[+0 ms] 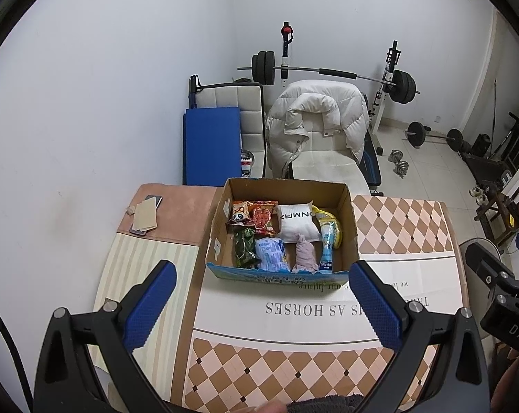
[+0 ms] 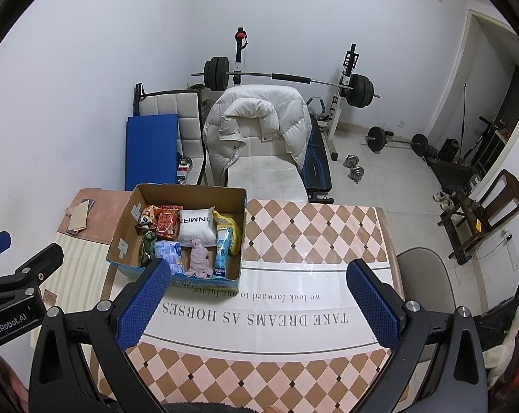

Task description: Organize soft objects

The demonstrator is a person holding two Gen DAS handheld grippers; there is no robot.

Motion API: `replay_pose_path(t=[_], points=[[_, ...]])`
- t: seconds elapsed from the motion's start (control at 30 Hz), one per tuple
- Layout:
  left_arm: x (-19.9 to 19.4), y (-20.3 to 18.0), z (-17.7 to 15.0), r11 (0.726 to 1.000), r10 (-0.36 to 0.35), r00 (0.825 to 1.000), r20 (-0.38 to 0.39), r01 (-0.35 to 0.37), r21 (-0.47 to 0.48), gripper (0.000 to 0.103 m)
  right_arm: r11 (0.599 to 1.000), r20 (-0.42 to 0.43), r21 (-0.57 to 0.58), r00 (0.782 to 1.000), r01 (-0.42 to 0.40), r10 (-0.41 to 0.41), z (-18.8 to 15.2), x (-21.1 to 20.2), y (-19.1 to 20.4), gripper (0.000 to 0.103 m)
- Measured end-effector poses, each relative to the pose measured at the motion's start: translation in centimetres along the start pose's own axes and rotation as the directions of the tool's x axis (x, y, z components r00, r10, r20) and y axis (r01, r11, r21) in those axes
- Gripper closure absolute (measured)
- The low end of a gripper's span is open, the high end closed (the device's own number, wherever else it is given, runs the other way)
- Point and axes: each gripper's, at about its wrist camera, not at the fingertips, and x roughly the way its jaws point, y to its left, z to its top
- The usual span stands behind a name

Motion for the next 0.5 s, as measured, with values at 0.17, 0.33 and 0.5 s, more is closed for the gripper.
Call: replay_pose_path(t=[0.17, 0.33, 0.5], points=[[0.00, 0.05, -0.10, 1.000, 0.001, 1.000, 0.001, -0.001, 0.003, 0.000, 1.000, 0.003, 0.005, 1.000, 0.005, -0.005, -0.30, -0.16, 0.05, 0.000], [-0.04, -0.02, -0.11, 1.000, 0.002, 1.000, 0.002, -0.002, 0.001, 0.000, 1.000, 0.005, 0.004, 1.000, 0.008, -0.008, -0.45, -0.33, 0.06, 0.000], [-0.06, 0.09, -0.12, 1.000, 0.003, 1.000, 0.002, -0.003, 0.000, 0.000, 1.000, 0.006, 0.008, 1.000, 0.007, -0.007, -0.50, -0.51, 0.07, 0.000]])
